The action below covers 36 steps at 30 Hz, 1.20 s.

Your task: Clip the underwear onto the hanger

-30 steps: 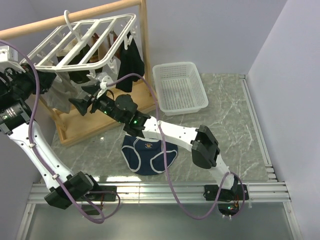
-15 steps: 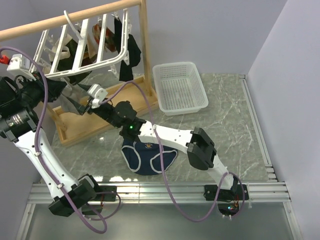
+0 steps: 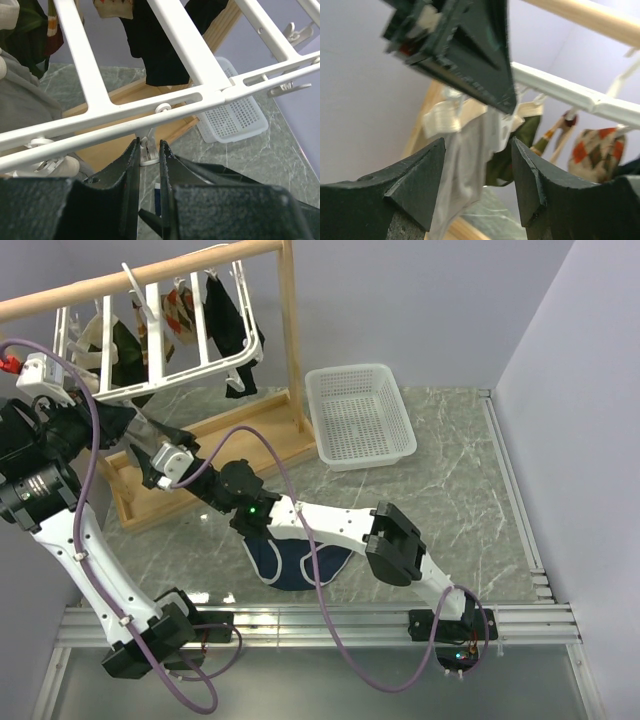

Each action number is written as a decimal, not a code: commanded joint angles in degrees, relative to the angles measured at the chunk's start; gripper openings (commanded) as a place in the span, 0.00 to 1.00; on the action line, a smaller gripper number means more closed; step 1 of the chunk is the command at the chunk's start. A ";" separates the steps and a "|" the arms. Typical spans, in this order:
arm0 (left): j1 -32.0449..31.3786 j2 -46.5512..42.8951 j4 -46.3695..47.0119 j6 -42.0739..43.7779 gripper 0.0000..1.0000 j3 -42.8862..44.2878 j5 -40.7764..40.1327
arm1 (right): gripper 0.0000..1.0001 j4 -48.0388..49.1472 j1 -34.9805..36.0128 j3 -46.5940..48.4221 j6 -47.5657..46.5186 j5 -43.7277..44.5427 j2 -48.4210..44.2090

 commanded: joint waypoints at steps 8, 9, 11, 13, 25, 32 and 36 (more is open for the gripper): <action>0.02 -2.94 -8.92 -0.25 0.00 -1.74 -0.65 | 0.60 3.98 0.39 7.05 -8.25 2.76 4.00; 0.02 -2.94 -9.19 -0.43 0.00 -1.66 -0.56 | 0.59 4.25 0.30 7.05 -8.78 2.41 4.09; 0.02 -2.94 -9.63 -0.95 0.00 -1.39 -0.39 | 0.56 3.99 0.30 7.31 -10.18 2.24 4.53; 0.10 -3.02 -9.80 -1.57 0.00 -1.39 -0.04 | 0.50 3.72 0.39 8.01 -10.80 2.15 4.97; 0.02 -4.08 -11.56 -1.04 0.00 -2.53 -0.38 | 0.38 0.65 1.01 17.42 -15.11 2.76 9.80; 0.02 -3.99 -11.30 -1.40 0.00 -2.10 0.14 | 0.42 -0.94 1.00 17.69 -16.26 3.90 10.33; 0.10 -3.82 -11.65 -1.22 0.00 -1.57 0.14 | 0.45 -0.94 0.92 17.42 -16.61 4.52 10.77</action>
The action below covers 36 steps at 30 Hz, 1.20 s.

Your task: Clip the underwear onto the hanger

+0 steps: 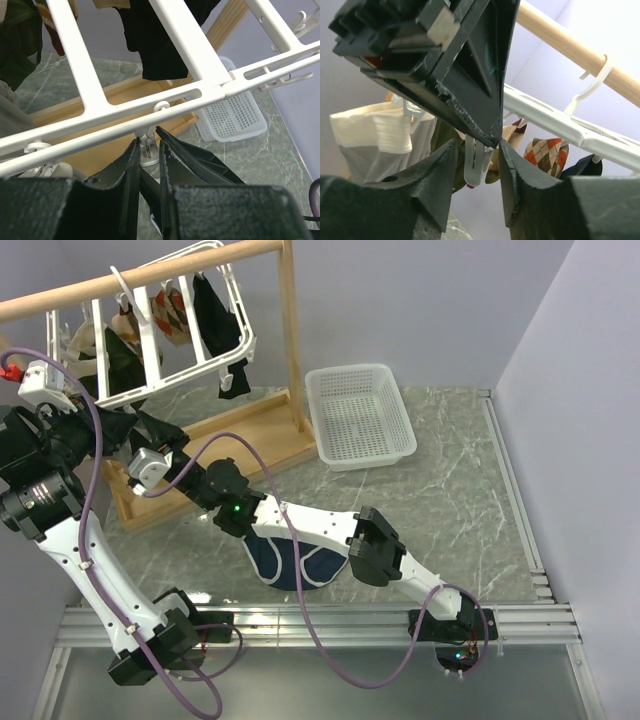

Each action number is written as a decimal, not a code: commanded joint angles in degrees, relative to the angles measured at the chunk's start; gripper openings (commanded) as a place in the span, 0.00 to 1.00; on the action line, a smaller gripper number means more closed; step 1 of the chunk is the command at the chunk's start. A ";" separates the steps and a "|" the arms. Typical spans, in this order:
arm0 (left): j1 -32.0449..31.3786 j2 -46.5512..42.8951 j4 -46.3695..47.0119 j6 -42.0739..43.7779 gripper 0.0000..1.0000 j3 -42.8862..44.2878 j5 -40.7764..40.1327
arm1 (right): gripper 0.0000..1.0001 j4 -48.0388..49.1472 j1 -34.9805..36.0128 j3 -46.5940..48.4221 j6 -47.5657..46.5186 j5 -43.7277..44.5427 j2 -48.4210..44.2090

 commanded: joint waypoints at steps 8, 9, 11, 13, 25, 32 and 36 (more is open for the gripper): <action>-0.09 -1.52 -9.27 -0.41 0.00 -0.41 2.46 | 0.45 0.77 -0.16 1.97 -0.48 2.80 1.59; -0.09 -1.52 -9.18 -0.67 0.00 -0.67 2.37 | 0.43 0.68 -0.42 1.97 -0.56 2.72 1.60; -0.18 -1.43 -9.18 -0.76 0.00 -0.85 2.72 | 0.33 0.07 -0.68 2.15 -0.56 2.45 1.42; -0.18 -1.35 -9.18 -0.68 0.00 -1.03 2.72 | 0.18 0.07 -0.86 2.23 -0.12 2.10 1.33; 2.10 0.23 -11.82 1.96 0.83 4.16 10.71 | 0.00 -9.32 -2.17 4.79 13.75 -1.41 -2.44; 6.23 0.32 -9.80 0.73 0.85 6.00 15.38 | 0.00 -14.35 -3.41 4.70 22.54 -3.70 -4.12; 7.90 2.08 -9.98 1.87 0.81 8.81 16.78 | 0.00 -16.37 -3.76 5.66 25.62 -5.28 -4.38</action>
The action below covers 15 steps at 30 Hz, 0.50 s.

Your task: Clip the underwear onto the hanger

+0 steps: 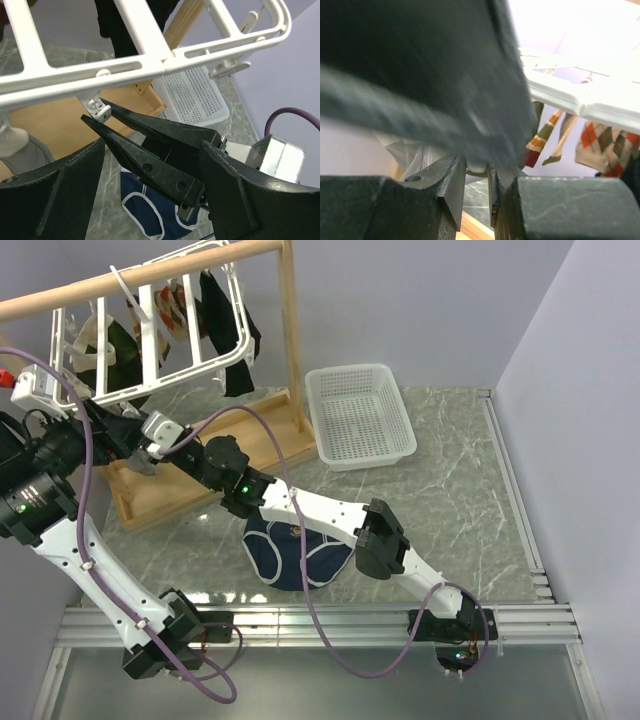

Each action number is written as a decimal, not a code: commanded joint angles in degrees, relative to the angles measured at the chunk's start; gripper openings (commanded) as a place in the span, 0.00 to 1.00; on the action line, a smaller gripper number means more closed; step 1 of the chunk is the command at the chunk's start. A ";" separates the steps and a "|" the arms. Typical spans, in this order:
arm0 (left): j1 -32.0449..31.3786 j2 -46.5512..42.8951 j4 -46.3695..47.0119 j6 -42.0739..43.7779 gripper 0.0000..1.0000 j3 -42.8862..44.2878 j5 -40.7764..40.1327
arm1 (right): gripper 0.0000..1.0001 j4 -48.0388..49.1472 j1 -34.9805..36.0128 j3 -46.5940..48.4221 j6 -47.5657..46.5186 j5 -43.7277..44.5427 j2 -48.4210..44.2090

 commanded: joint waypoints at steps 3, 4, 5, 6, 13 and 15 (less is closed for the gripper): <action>3.23 1.54 3.21 0.19 0.79 3.82 6.02 | 0.00 -4.39 -0.68 2.30 7.41 -2.66 -3.94; 3.76 1.54 4.53 -0.86 0.78 3.55 5.93 | 0.00 -4.75 -0.77 2.38 7.85 -2.75 -4.12; 4.20 2.06 5.24 -2.44 0.77 3.46 5.93 | 0.00 -5.01 -0.85 2.39 8.37 -3.01 -4.21; 4.99 2.33 5.94 -3.06 0.76 3.81 5.85 | 0.00 -5.10 -0.94 2.39 8.29 -2.93 -4.21; 5.70 1.54 8.93 -3.25 0.70 2.06 2.95 | 0.00 -3.00 -1.03 -0.86 9.17 -3.80 -6.05; 5.70 0.57 11.38 -3.94 0.70 -0.31 3.64 | 0.00 -2.03 -1.12 -2.87 10.57 -5.12 -7.36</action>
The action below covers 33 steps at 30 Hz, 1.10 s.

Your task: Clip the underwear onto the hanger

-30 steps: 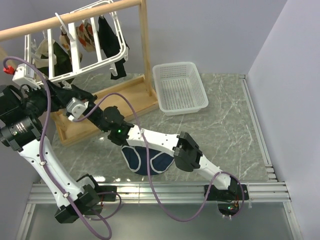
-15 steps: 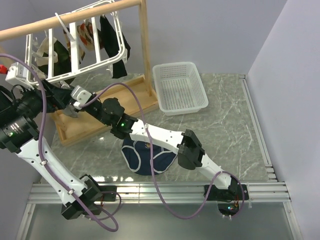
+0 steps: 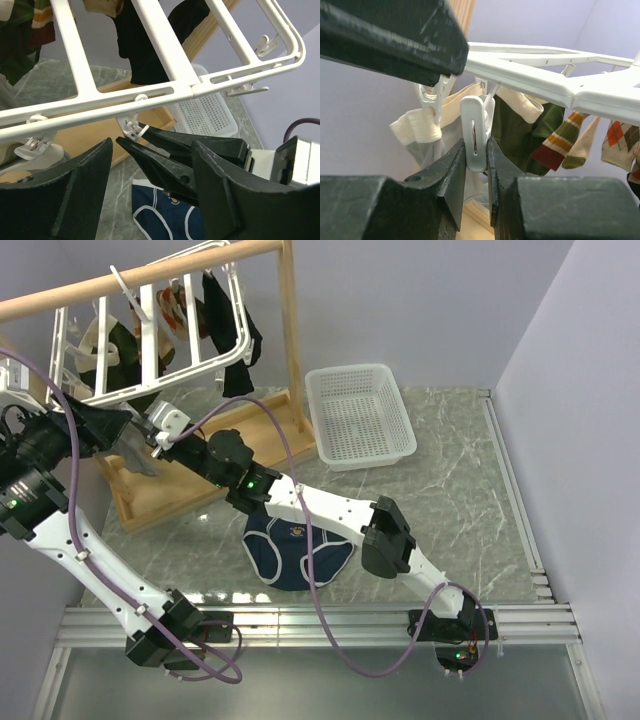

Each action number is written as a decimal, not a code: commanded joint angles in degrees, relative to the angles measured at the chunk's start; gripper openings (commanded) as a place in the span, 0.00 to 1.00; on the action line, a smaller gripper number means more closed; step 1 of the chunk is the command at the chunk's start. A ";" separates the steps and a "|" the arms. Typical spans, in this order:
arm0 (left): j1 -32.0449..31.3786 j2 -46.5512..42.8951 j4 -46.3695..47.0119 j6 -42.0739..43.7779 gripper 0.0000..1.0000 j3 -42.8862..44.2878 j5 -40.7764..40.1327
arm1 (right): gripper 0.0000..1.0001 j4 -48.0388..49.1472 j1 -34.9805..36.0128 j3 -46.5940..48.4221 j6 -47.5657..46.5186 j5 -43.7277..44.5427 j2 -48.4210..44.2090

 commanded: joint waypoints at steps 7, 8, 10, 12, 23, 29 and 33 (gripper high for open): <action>0.39 -3.58 16.94 -7.15 0.66 -6.52 1.86 | 0.00 -1.69 -1.17 -3.03 9.24 -8.32 -7.25; 0.39 -3.76 20.45 -8.30 0.66 -7.83 2.30 | 0.00 -2.12 -1.34 -2.94 9.78 -8.94 -7.43; 0.39 -4.20 25.12 -13.55 0.66 -9.51 3.88 | 0.00 -3.26 -1.52 -2.59 10.66 -10.78 -7.43; 0.39 -4.29 29.86 -15.86 0.65 -11.36 4.41 | 0.00 -3.88 -1.78 -2.15 11.98 -11.84 -7.43; 0.21 -5.08 41.32 -23.79 0.62 -16.11 8.55 | 0.00 -6.52 -2.22 -1.00 15.49 -15.71 -6.90; -2.15 -4.64 38.94 -21.94 0.62 -16.72 6.17 | 0.00 -6.44 -2.22 -1.00 16.02 -15.88 -6.81; -4.35 -4.38 35.86 -19.04 0.59 -16.37 4.15 | 0.00 -6.35 -2.22 -1.18 15.67 -15.88 -6.99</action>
